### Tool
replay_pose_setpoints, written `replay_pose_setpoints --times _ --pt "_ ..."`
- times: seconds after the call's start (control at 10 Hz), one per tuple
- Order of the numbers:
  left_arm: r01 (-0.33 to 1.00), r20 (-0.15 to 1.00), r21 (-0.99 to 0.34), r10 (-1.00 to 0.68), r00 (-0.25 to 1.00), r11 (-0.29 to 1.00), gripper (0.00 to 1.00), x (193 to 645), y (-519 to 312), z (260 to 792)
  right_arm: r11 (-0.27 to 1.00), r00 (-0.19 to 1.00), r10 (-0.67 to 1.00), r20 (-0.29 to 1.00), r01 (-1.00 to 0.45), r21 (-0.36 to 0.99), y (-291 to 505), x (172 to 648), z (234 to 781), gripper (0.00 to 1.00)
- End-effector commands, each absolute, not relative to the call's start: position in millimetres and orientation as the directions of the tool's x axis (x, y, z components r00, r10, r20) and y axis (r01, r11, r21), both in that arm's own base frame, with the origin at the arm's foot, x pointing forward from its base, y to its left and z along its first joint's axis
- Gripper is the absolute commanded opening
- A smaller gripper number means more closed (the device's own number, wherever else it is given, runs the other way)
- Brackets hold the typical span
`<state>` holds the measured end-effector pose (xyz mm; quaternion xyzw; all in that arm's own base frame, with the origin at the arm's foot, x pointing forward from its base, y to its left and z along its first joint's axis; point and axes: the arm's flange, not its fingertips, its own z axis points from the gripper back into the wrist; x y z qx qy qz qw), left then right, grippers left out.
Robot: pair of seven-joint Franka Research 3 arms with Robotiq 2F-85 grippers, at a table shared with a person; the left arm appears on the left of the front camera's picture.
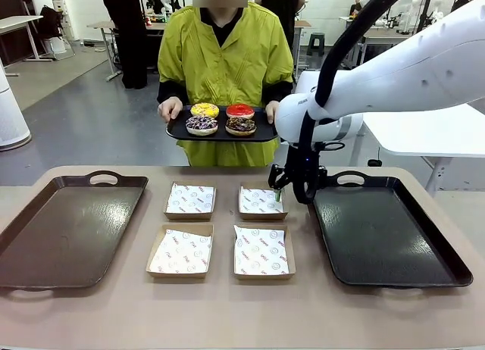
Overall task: Individually package the donuts and arrange them on the tray.
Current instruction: Pick up one Paper togo box.
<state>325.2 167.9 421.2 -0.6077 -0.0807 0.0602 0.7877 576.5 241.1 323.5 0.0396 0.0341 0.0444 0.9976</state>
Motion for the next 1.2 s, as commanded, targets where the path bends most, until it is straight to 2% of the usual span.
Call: replay_pose_setpoints --times 0.0,0.2,0.3,0.4,0.5,0.6,0.8,0.9,1.1 --pt "0.010 0.059 -0.972 0.198 0.978 0.237 1.00 324.3 169.6 423.0 0.996 0.994 0.087 -0.071 -0.086 0.022 255.1 585.9 318.8 1.00" --pt "0.010 0.059 -0.972 0.198 0.978 0.237 1.00 324.3 169.6 423.0 0.996 0.993 0.092 -0.074 -0.091 0.015 260.6 587.7 314.8 1.00" --pt "0.010 0.059 -0.972 0.198 0.978 0.237 1.00 324.3 169.6 423.0 0.994 0.992 0.106 -0.065 -0.105 0.022 259.0 589.3 313.8 0.76" --pt "0.010 0.059 -0.972 0.198 0.978 0.237 1.00 324.3 169.6 423.0 0.995 0.992 0.101 -0.070 -0.100 0.024 258.8 588.3 314.8 0.41" --pt "0.010 0.059 -0.972 0.198 0.978 0.237 1.00 324.3 169.6 423.0 0.995 0.994 0.094 -0.061 -0.093 0.022 259.2 587.6 318.3 0.17" --pt "0.010 0.059 -0.972 0.198 0.978 0.237 1.00 324.3 169.6 423.0 0.995 0.994 0.095 -0.053 -0.094 0.021 260.3 586.6 321.8 0.00" --pt "0.010 0.059 -0.972 0.198 0.978 0.237 1.00 324.3 169.6 423.0 0.995 0.994 0.100 -0.039 -0.099 0.018 261.4 585.2 325.3 0.00" --pt "0.010 0.059 -0.972 0.198 0.978 0.237 1.00 324.3 169.6 423.0 0.995 0.994 0.104 -0.032 -0.103 0.017 261.7 584.6 325.7 0.03" --pt "0.010 0.059 -0.972 0.198 0.978 0.237 1.00 324.3 169.6 423.0 0.995 0.994 0.103 -0.026 -0.103 0.017 262.1 585.4 325.0 0.00"
